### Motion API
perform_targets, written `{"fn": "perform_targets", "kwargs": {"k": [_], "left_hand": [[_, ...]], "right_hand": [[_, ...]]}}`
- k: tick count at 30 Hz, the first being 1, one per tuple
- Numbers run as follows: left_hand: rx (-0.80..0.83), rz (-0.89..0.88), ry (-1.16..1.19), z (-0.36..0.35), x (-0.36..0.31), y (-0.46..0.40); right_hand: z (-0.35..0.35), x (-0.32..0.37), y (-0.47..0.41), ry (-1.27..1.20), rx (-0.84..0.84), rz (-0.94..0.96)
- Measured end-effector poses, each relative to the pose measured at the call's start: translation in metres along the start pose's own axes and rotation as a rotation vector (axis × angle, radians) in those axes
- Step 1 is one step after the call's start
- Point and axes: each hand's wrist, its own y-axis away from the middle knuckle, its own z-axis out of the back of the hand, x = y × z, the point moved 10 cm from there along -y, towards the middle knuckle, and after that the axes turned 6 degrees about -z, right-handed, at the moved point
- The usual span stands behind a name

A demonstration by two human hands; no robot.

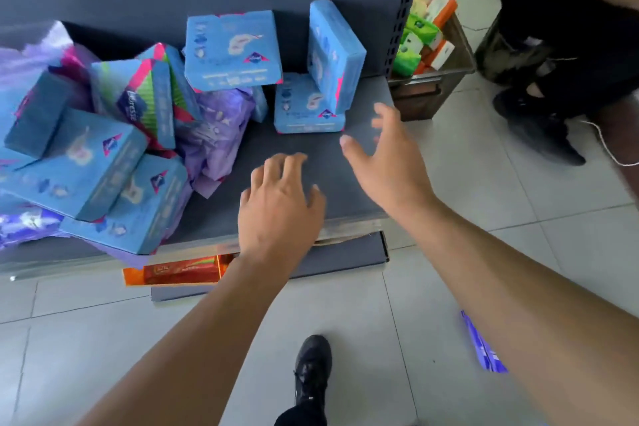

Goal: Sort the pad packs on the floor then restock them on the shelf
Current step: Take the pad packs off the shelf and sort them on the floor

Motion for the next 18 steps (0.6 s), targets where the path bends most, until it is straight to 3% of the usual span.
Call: {"fn": "perform_targets", "kwargs": {"k": [5,10,14,16,18], "left_hand": [[-0.023,-0.029,0.051,0.002,0.024,-0.038],[-0.032,-0.052,0.191,-0.003,0.03,-0.055],[0.012,0.219,0.816,-0.014,0.038,-0.053],[0.115,0.37,1.159,-0.03,0.029,-0.049],[0.243,0.421,1.342,-0.043,0.008,-0.042]], "right_hand": [[-0.026,0.028,-0.072,-0.26,-0.131,-0.091],[-0.022,0.029,-0.077,-0.12,-0.308,-0.045],[-0.018,0.024,-0.028,0.013,-0.299,0.236],[-0.013,0.011,-0.001,0.074,-0.29,0.347],[-0.004,0.001,0.026,0.11,-0.327,0.432]]}}
